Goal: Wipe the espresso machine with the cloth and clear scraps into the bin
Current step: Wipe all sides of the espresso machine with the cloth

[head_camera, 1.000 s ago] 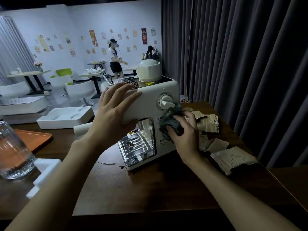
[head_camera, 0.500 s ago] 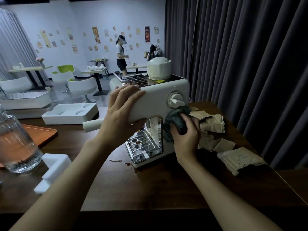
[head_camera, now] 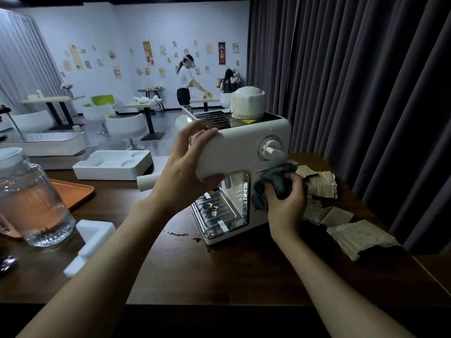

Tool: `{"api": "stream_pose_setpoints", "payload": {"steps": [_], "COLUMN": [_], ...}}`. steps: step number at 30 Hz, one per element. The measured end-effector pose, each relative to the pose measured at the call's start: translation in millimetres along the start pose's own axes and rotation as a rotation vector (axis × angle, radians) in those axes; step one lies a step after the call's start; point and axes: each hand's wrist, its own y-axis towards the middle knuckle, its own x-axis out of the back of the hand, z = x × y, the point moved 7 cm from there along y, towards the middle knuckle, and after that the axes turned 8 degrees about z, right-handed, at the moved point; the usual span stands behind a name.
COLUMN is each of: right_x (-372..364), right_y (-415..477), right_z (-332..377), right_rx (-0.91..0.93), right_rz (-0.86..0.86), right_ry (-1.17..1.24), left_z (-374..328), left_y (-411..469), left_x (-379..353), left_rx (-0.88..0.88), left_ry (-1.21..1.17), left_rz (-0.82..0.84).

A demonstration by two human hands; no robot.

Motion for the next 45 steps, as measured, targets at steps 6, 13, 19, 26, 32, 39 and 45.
{"api": "stream_pose_setpoints", "payload": {"steps": [6, 13, 19, 26, 32, 39, 45], "right_x": [-18, -7, -13, -14, -3, -17, -9], "right_y": [-28, -17, -27, -30, -17, -33, -28], "right_z": [6, 5, 6, 5, -6, -14, -19], "right_rx": [0.109, 0.116, 0.170, 0.144, 0.094, 0.117, 0.040], "right_rz": [0.172, 0.039, 0.033, 0.001, 0.020, 0.184, 0.071], "right_ry": [-0.170, -0.195, -0.179, -0.193, -0.181, -0.269, -0.242], "left_z": [11, 16, 17, 18, 18, 18, 17], "left_y": [-3, -5, -6, -6, -6, -7, -6], "left_x": [-3, 0, 1, 0, -1, -1, -2], "left_rx": [0.061, 0.052, 0.033, 0.048, 0.056, 0.057, 0.066], "left_ry": [-0.029, -0.065, -0.072, -0.100, -0.107, -0.109, -0.115], "left_rz": [0.007, -0.009, -0.011, -0.008, -0.009, -0.009, -0.002]}}
